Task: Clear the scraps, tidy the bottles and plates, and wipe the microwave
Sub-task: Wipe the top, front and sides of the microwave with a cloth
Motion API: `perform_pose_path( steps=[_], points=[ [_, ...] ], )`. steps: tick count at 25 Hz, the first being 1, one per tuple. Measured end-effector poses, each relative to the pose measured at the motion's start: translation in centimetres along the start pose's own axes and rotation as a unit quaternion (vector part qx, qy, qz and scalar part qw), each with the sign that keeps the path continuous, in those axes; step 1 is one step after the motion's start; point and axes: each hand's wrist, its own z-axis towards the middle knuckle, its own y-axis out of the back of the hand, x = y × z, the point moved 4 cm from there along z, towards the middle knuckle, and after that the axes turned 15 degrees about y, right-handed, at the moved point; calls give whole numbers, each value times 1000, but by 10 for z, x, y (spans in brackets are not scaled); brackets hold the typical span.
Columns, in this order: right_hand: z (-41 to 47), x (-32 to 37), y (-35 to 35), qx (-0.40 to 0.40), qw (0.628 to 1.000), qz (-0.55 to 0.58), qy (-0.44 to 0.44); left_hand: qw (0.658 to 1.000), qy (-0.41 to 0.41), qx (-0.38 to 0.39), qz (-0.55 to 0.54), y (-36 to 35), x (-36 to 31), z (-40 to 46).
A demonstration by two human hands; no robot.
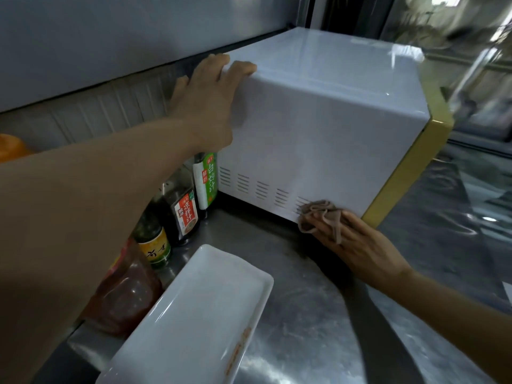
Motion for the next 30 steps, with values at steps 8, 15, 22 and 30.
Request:
perform_pose_path(
  steps=[8, 15, 22, 30],
  points=[
    [78, 2, 7, 10, 1000, 23, 3, 999, 0, -32, 9, -5, -3, 0],
    [-29, 5, -18, -33, 999, 0, 2, 1000, 12, -21, 19, -1, -4, -1],
    [50, 9, -5, 19, 998, -10, 58, 999, -3, -35, 7, -6, -3, -2],
    [161, 3, 16, -7, 998, 53, 16, 1000, -3, -21, 22, -8, 1, 0]
  ],
)
